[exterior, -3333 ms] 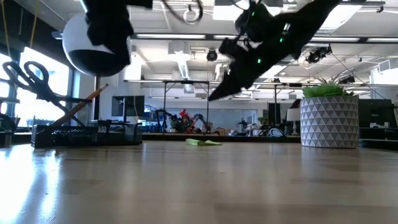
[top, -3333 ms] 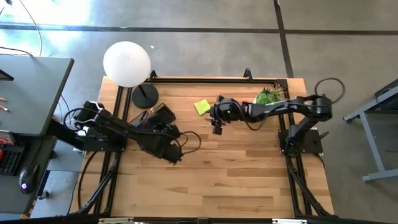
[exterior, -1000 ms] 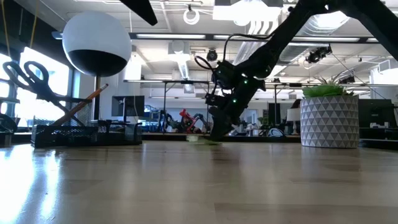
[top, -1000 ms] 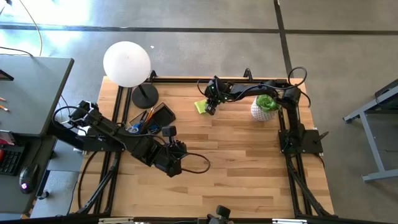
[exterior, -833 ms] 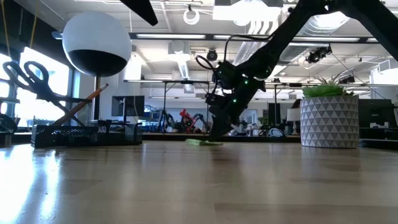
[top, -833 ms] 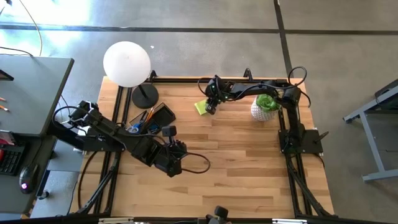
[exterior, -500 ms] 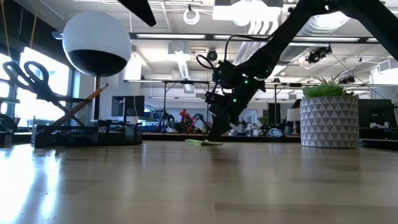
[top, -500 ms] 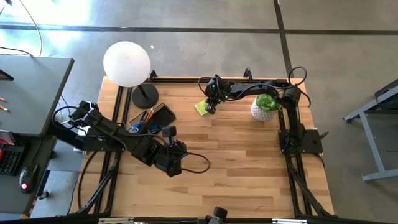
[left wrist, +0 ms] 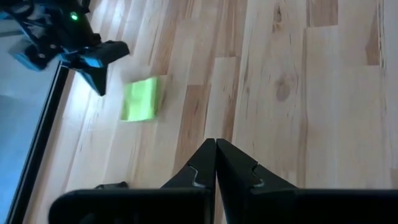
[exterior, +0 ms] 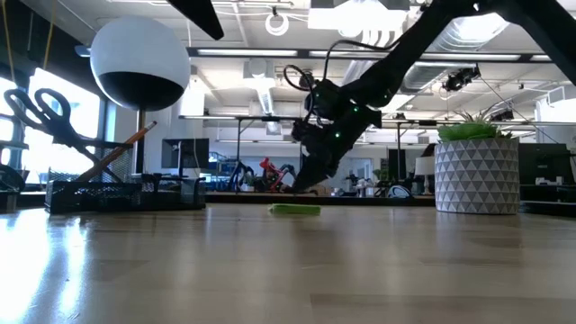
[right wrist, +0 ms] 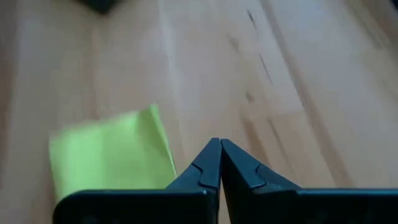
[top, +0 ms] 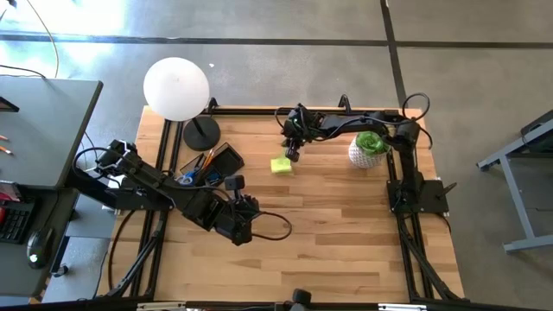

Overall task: Pick and place office supplies into organizer
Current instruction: Put the green notepad into the black mesh desk organizer

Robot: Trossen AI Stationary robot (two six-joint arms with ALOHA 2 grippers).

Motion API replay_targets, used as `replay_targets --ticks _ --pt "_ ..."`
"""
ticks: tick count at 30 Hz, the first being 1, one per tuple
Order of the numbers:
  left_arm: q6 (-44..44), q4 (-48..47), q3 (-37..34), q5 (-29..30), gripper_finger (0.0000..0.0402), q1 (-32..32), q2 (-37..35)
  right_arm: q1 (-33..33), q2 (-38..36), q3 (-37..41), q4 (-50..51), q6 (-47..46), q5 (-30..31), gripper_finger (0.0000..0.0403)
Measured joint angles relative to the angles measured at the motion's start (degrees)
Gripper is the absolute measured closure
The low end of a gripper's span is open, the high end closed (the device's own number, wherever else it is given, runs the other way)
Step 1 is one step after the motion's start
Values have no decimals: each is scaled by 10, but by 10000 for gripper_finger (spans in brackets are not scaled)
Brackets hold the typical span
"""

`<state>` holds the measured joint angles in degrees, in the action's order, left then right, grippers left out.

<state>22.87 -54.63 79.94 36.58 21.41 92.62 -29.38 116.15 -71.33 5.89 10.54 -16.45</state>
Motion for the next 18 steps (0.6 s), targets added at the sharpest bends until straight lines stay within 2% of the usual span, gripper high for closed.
replay_targets --ticks 6,13,18 --pt "18 -5 -1 -17 398 0 0 5 -3 -9 30 12 39 394" --pt "35 -17 -1 -17 398 0 0 11 -3 -9 112 13 -33 351" --pt "46 -17 -1 -26 399 0 0 19 -3 -9 153 -2 -37 302"
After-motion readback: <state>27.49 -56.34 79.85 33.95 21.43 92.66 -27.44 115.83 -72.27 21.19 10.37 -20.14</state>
